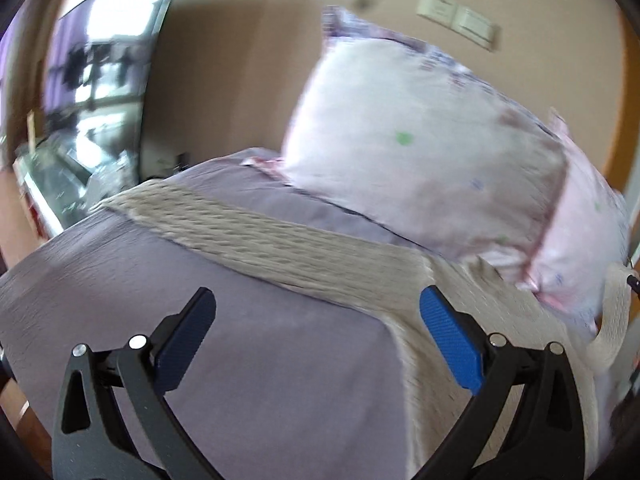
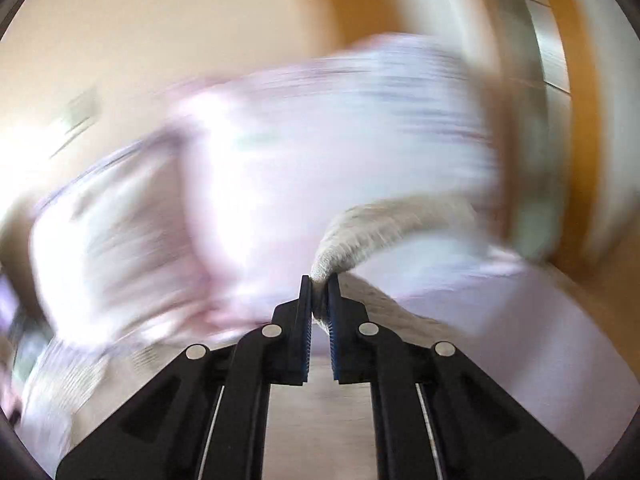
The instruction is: Fold small clothes
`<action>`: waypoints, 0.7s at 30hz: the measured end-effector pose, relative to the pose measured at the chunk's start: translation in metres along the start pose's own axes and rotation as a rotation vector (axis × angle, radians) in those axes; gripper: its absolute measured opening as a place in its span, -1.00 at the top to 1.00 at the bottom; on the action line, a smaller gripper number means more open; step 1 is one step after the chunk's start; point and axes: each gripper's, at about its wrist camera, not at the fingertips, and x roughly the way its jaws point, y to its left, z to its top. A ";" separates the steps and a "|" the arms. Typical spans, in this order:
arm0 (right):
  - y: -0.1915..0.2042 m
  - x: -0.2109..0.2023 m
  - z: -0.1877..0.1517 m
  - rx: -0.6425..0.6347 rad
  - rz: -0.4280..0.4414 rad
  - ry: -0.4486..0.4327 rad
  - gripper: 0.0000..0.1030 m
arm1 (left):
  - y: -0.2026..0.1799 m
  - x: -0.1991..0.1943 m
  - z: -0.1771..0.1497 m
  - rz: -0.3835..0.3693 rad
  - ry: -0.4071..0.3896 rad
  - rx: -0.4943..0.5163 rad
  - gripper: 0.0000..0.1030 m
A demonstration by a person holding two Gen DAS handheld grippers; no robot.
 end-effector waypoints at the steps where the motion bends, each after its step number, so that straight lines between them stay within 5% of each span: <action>1: 0.038 0.011 -0.011 -0.067 0.070 0.025 0.83 | 0.007 0.003 0.003 0.005 0.003 -0.023 -0.97; 5: 0.170 0.063 -0.094 -0.330 0.332 0.341 0.82 | 0.042 0.027 0.016 0.012 0.082 -0.161 -0.96; 6: 0.185 0.063 -0.108 -0.367 0.350 0.373 0.80 | 0.049 0.032 0.018 0.007 0.100 -0.189 -0.94; 7: 0.190 0.061 -0.114 -0.382 0.359 0.374 0.57 | 0.057 0.037 0.020 0.006 0.125 -0.227 -0.91; 8: 0.190 0.056 -0.116 -0.380 0.368 0.355 0.37 | 0.063 0.041 0.021 0.005 0.148 -0.265 -0.85; 9: 0.187 0.056 -0.112 -0.367 0.366 0.333 -0.12 | 0.073 0.046 0.024 -0.004 0.174 -0.318 -0.78; 10: 0.178 0.051 -0.108 -0.343 0.356 0.303 -0.39 | 0.078 0.048 0.024 -0.001 0.190 -0.347 -0.76; 14: 0.131 0.026 -0.095 -0.277 0.295 0.248 -0.41 | 0.101 0.059 0.034 0.052 0.238 -0.454 -0.73; 21: 0.088 0.019 -0.103 -0.163 0.242 0.285 -0.41 | 0.142 0.080 0.052 0.168 0.230 -0.615 -0.72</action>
